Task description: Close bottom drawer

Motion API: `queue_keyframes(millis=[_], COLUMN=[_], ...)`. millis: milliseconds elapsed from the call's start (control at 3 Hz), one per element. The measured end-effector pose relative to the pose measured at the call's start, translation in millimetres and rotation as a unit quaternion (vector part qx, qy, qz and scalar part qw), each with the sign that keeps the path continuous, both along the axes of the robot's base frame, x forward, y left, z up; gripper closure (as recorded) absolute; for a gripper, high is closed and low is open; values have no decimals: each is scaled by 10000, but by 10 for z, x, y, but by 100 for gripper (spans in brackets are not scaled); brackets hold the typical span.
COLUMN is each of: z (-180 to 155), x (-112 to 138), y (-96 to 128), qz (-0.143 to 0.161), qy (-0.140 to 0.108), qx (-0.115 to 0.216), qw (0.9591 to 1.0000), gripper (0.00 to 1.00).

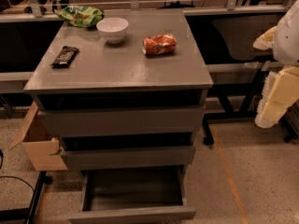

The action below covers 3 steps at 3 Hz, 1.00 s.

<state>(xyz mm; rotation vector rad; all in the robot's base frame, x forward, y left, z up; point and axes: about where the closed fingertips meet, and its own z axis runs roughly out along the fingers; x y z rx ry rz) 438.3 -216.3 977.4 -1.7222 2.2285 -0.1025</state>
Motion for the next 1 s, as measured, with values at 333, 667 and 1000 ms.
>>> queue_keyframes(millis=[333,667,1000], z=[-2,-118,-519], x=[0,-17,-50], y=[1,28,148], qz=[1,42,129], qy=[1,96,402], qx=[4,207,595], qw=[10000,9997,9973], gripper=[0,0,0])
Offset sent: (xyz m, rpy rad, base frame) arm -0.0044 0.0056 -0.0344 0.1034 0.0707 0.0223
